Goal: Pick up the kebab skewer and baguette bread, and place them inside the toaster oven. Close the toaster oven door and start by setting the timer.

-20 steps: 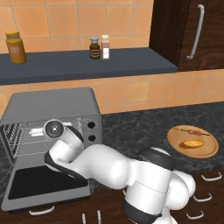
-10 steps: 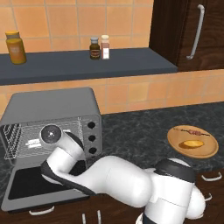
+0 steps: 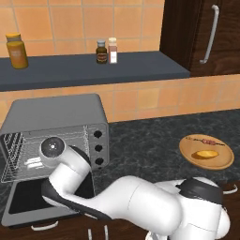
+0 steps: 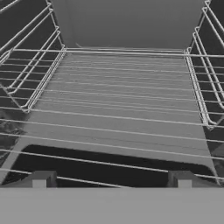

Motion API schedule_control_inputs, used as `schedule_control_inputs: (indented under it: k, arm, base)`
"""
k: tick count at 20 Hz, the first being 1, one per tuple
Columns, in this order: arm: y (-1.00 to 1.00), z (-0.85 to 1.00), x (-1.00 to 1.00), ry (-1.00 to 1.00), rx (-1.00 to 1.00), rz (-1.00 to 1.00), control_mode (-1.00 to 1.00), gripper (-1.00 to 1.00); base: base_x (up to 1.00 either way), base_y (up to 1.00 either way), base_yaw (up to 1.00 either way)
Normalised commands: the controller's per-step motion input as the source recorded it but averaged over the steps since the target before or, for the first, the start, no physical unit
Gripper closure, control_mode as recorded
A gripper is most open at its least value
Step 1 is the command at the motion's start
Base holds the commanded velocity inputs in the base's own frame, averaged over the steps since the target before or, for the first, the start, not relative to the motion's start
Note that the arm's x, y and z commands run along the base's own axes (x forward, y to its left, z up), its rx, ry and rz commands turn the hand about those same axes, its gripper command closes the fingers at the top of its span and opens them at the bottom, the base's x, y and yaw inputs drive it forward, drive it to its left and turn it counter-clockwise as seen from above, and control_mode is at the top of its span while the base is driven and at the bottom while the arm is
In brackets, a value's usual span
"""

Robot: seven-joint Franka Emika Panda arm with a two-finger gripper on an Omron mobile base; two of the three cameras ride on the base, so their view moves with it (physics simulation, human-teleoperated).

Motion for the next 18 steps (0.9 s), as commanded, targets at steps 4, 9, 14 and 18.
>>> schedule_control_inputs:
  k: [4, 9, 14, 18]
  arm:
    - [0.0, -0.02, -0.29, 0.02, 0.0, 0.0, -1.0, -1.0]
    - [-0.34, 0.48, -0.36, -0.03, 0.0, 0.0, -1.0, -1.0]
    - [-0.98, 0.75, -0.13, 0.05, 0.06, 0.0, -1.0, -1.0]
    - [-1.0, 0.57, -0.12, 0.12, 0.04, 0.0, -1.0, -1.0]
  base:
    - [0.0, 0.0, 0.0]
    - [0.0, 0.0, 0.0]
    - [0.0, 0.0, 0.0]
    - [0.0, 0.0, 0.0]
